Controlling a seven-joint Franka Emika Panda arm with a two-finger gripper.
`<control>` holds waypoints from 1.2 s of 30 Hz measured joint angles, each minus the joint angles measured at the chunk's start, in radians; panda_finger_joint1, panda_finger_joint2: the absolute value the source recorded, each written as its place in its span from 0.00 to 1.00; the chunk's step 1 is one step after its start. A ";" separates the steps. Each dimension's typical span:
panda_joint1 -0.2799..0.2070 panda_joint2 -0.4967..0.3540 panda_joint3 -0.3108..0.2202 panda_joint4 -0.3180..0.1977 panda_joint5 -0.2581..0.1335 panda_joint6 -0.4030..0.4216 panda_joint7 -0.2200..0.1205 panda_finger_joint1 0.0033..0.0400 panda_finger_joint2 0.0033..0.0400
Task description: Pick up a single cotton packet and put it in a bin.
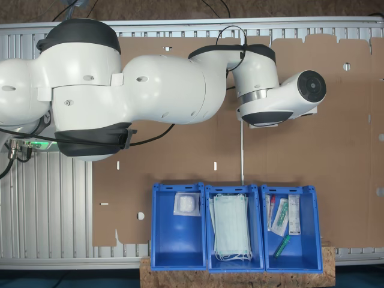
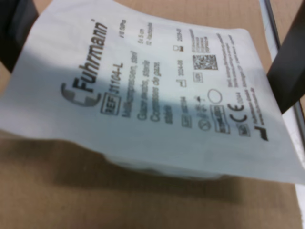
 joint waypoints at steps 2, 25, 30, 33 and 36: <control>0.000 0.000 -0.001 0.000 0.000 0.000 0.000 1.00 1.00; 0.000 0.000 -0.030 -0.002 0.000 0.000 -0.001 1.00 1.00; 0.000 0.000 -0.032 -0.003 0.000 0.000 -0.001 1.00 1.00; 0.000 0.000 -0.033 -0.004 0.000 0.000 -0.001 1.00 1.00; 0.000 0.000 -0.033 -0.004 0.000 0.000 -0.001 1.00 1.00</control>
